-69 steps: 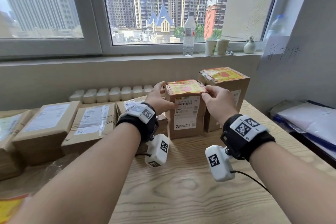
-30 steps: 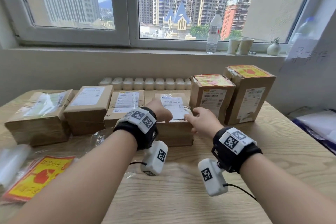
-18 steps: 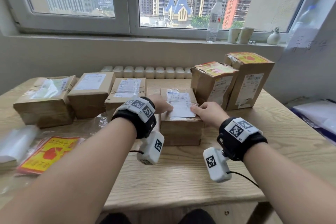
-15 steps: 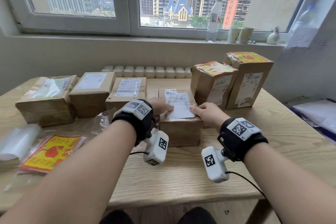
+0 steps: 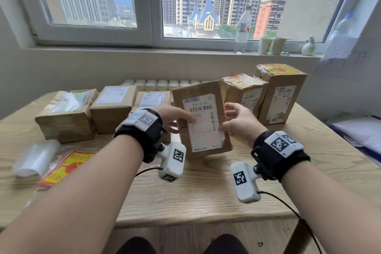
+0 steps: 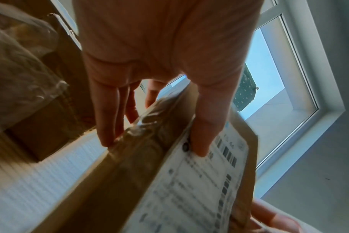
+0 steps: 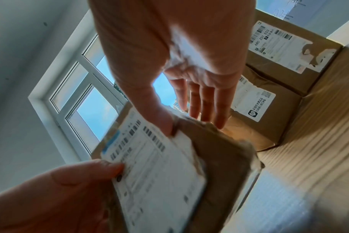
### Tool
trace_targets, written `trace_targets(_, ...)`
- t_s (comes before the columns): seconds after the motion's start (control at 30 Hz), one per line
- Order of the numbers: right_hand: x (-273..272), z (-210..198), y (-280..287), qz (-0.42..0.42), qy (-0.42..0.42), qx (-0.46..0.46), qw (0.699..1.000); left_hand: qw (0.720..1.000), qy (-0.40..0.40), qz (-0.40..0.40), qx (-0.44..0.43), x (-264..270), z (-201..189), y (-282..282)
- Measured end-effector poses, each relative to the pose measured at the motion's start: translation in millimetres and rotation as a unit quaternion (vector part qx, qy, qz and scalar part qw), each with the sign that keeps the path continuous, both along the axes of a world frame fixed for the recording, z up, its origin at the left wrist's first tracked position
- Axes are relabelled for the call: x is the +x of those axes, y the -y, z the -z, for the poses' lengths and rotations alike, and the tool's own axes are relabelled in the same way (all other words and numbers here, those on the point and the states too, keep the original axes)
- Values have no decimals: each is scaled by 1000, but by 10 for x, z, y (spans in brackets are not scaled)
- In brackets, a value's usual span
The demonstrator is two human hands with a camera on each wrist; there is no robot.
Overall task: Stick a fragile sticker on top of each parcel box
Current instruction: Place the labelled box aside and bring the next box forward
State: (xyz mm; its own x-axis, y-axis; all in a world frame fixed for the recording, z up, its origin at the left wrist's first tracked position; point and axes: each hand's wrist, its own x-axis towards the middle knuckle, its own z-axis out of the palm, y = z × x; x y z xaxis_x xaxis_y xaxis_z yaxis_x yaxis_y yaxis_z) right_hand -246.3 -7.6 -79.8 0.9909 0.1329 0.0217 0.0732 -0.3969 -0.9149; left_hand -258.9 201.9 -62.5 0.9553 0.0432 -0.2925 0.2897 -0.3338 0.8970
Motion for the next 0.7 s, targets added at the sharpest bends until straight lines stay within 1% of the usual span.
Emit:
trace_targets(0.1, -19, 6, -13, 8, 10, 5, 1000, 998, 51, 3, 27, -37, 20, 20)
trace_targets(0.27, -49, 103, -6, 19, 6, 9, 1000, 995, 91, -10, 38, -49, 115, 95)
trace_targets(0.5, -60, 199, 45, 38, 8, 3, 999, 990, 111, 5, 89, -23, 180, 160)
trace_targets(0.7, -101, 135, 15, 40, 15, 16, 999, 987, 109, 5, 120, -40, 188, 161)
